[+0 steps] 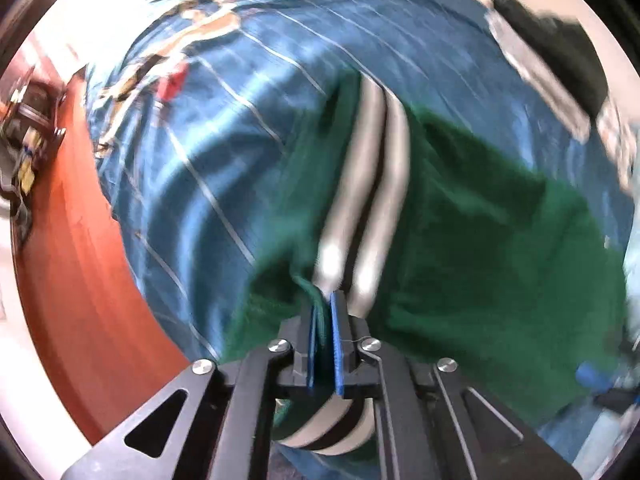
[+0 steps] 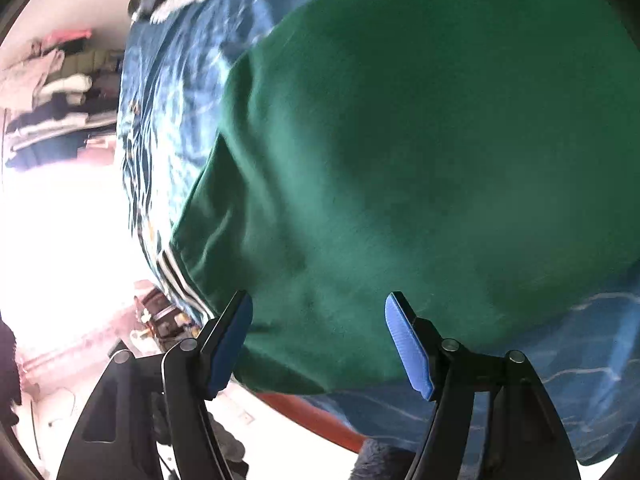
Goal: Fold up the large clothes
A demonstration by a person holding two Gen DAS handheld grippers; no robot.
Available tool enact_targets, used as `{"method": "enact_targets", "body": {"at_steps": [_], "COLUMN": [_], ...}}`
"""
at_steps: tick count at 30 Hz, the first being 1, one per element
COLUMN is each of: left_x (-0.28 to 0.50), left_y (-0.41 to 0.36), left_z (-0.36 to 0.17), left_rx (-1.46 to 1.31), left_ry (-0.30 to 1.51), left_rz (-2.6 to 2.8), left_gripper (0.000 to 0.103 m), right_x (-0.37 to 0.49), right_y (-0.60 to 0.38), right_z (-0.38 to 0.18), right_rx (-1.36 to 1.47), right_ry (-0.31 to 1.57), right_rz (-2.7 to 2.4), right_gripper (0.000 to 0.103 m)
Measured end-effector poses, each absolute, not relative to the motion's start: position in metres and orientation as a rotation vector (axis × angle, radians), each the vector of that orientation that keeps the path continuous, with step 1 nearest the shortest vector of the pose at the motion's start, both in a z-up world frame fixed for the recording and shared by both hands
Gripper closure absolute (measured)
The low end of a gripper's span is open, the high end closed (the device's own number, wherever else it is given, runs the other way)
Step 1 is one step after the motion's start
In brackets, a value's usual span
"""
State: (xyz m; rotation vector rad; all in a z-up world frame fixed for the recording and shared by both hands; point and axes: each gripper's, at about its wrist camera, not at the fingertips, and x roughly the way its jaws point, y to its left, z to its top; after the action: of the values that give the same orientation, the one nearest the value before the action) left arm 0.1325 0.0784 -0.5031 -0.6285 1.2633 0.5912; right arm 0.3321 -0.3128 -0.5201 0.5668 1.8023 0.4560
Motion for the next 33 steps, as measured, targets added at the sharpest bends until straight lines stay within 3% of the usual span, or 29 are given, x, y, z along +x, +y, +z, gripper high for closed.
{"method": "enact_targets", "body": {"at_steps": [4, 7, 11, 14, 16, 17, 18, 21, 25, 29, 30, 33], "left_x": [0.129, 0.114, 0.107, 0.113, 0.116, 0.114, 0.110, 0.101, 0.092, 0.077, 0.075, 0.063], "left_y": [0.138, 0.179, 0.172, 0.159, 0.153, 0.151, 0.149, 0.151, 0.155, 0.165, 0.167, 0.172], "left_z": [-0.493, -0.487, -0.482, -0.484, -0.490, -0.491, -0.492, -0.499, -0.501, -0.505, -0.506, -0.509], "left_rx": [-0.620, -0.804, -0.906, -0.792, -0.675, -0.632, -0.619, -0.593, -0.500, -0.495, -0.497, -0.508], "left_ry": [1.170, 1.119, 1.127, 1.196, 1.230, 1.248, 1.252, 1.246, 1.254, 1.242, 1.242, 1.245], "left_rz": [0.703, 0.667, 0.617, 0.715, 0.801, 0.839, 0.846, 0.856, 0.898, 0.938, 0.939, 0.954], "left_gripper": [0.103, 0.103, 0.099, 0.097, 0.076, 0.026, 0.000, 0.000, 0.000, 0.000, 0.000, 0.000], "right_x": [0.325, 0.326, 0.330, 0.334, 0.337, 0.338, 0.338, 0.334, 0.321, 0.300, 0.298, 0.298], "right_y": [-0.293, -0.277, -0.250, -0.229, -0.205, -0.188, -0.168, -0.108, -0.035, 0.036, 0.043, 0.048], "right_z": [-0.518, -0.516, -0.515, -0.512, -0.511, -0.510, -0.509, -0.505, -0.512, -0.552, -0.559, -0.569], "right_rx": [0.542, 0.489, 0.431, 0.354, 0.290, 0.272, 0.251, 0.183, 0.079, -0.236, -0.290, -0.325], "right_ry": [1.809, 1.828, 1.856, 1.850, 1.847, 1.851, 1.855, 1.832, 1.824, 1.829, 1.820, 1.782], "right_rz": [0.504, 0.525, 0.590, 0.614, 0.621, 0.633, 0.655, 0.705, 0.706, 0.642, 0.619, 0.546], "right_gripper": [0.032, 0.032, 0.032, 0.032, 0.032, 0.032, 0.031, 0.022, 0.022, 0.021, 0.024, 0.044]}}
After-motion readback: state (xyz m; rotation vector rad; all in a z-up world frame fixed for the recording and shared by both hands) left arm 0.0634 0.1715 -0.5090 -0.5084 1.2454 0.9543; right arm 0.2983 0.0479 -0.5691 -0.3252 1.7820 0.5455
